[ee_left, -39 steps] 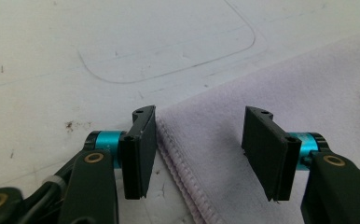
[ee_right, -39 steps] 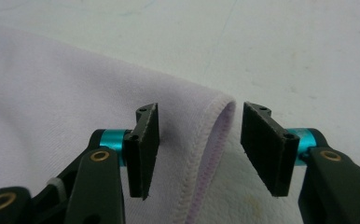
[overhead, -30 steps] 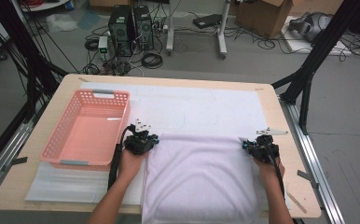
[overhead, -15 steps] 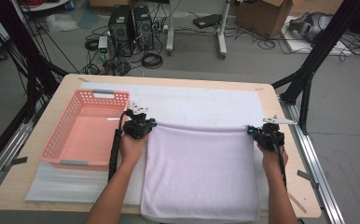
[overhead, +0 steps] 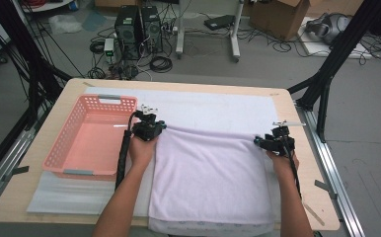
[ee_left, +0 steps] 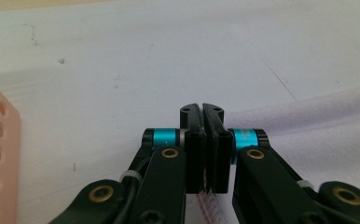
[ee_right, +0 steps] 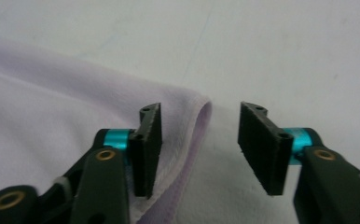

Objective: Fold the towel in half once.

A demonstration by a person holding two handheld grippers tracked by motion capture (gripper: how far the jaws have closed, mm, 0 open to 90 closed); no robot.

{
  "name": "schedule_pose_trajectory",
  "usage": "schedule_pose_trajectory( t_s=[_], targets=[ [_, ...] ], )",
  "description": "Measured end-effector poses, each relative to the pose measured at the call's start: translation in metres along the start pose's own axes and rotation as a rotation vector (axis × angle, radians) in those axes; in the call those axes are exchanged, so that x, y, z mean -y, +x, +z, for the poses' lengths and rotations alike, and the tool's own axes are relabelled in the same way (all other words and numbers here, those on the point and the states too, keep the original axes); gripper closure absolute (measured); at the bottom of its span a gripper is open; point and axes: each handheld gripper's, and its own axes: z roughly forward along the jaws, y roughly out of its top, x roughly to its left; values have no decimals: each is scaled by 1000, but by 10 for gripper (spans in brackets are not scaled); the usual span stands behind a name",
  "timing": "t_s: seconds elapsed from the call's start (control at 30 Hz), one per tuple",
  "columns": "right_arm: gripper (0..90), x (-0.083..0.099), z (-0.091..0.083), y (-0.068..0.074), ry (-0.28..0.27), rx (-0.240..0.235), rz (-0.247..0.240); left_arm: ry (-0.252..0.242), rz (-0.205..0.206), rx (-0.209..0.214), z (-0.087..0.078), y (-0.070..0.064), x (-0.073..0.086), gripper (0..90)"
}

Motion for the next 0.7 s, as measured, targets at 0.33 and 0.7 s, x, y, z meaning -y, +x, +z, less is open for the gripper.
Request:
schedule_pose_trajectory(
  t_s=[0.33, 0.7],
  targets=[
    [867, -2, 4, 10, 58, -51, -85, 12, -2, -1, 3, 2, 1, 871],
    [872, -24, 5, -1, -138, 2, -50, -89, -34, -1, 7, 11, -15, 872]
  ],
)
